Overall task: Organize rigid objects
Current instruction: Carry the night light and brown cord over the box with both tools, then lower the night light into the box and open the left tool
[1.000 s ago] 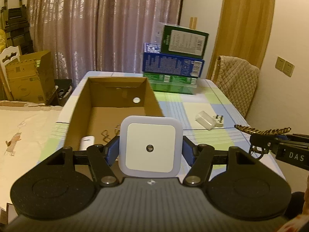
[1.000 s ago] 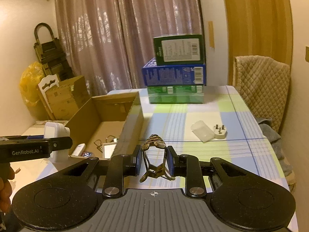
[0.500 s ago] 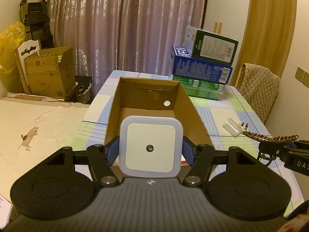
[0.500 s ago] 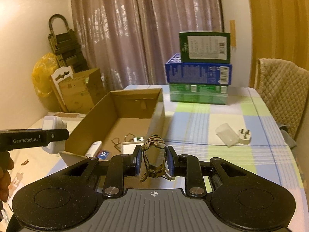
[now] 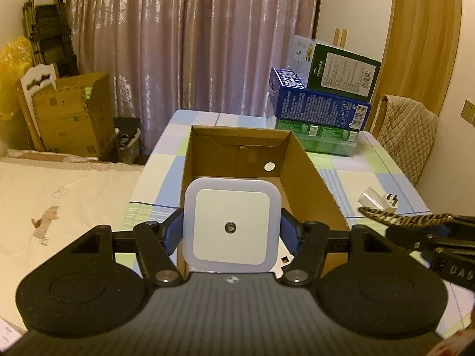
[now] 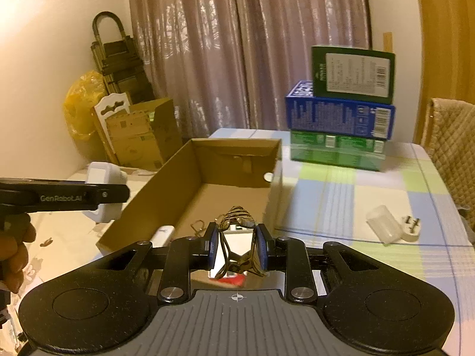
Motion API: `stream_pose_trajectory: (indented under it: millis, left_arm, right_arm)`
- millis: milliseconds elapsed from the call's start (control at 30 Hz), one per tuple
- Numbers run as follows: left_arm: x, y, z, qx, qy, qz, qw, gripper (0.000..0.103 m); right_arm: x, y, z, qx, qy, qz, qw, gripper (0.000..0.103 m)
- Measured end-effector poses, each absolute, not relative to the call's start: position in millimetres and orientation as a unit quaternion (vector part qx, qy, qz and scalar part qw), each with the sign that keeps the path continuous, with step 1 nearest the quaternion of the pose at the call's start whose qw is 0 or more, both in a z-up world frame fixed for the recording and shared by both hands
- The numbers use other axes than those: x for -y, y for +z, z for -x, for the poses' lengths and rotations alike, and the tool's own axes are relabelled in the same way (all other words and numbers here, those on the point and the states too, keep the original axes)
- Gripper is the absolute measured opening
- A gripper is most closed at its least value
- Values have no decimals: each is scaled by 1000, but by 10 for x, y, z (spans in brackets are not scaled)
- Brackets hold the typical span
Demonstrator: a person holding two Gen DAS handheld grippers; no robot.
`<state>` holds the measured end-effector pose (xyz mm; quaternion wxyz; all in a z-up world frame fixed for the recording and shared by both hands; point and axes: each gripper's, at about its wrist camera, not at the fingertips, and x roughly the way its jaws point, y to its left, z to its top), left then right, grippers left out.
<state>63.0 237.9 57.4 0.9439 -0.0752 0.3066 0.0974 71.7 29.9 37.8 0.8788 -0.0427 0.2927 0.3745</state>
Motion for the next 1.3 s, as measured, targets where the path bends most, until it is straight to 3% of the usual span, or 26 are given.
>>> stream_pose_trajectory:
  millis: [1300]
  left_arm:
    - [-2436,87,-1019,-357,69,75,928,62]
  right_arm:
    - [-750,5,-985,-322,382,49,865,23]
